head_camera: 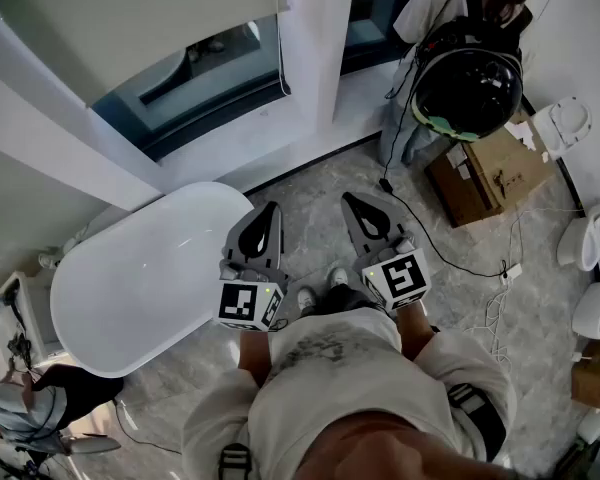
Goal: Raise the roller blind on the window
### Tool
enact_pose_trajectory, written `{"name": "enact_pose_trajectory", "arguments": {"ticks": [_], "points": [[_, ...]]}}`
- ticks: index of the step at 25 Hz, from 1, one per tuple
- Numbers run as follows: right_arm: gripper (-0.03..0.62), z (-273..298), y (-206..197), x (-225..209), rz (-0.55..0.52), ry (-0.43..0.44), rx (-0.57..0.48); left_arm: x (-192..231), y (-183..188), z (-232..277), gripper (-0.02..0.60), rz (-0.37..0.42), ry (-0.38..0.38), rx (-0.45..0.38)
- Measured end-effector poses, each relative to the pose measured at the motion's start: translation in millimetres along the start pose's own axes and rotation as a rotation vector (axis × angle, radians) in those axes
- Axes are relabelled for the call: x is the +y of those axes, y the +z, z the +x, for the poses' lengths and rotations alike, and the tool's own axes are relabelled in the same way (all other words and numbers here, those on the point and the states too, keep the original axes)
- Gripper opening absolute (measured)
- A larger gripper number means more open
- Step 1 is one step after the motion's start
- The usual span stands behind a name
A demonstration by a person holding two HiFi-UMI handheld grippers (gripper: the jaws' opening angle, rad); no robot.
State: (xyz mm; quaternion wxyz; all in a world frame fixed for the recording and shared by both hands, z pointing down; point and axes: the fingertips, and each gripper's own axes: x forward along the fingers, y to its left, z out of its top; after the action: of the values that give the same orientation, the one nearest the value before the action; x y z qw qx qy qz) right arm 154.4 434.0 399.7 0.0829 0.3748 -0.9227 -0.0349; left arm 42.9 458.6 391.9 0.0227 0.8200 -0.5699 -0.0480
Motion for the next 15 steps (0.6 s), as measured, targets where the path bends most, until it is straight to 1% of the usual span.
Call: {"name": "enact_pose_trajectory", "arguments": {"ticks": [5,9,13,15], "points": [[0.061,0.0,2.5,-7.9,0.028,-0.007,-0.010,-2.1,0.8,5.3,0.009,-0.013,0.014,0.000],[0.061,1.6,2.8,-18.5,0.063,0.011,-0.028,-4.6,-3.1,15.7,0.009,-0.021,0.027,0.007],[0.061,4.2,4.1,-31.5,0.021,0.029,-0.036,-8.2,-3.2,31.0,0.009,-0.010,0.040,0.012],[0.061,7.8,4.6,-41.7,0.006,0.024,-0.044,-10.2,-1.0,39.5,0.009,-0.008,0.045,0.011]]}}
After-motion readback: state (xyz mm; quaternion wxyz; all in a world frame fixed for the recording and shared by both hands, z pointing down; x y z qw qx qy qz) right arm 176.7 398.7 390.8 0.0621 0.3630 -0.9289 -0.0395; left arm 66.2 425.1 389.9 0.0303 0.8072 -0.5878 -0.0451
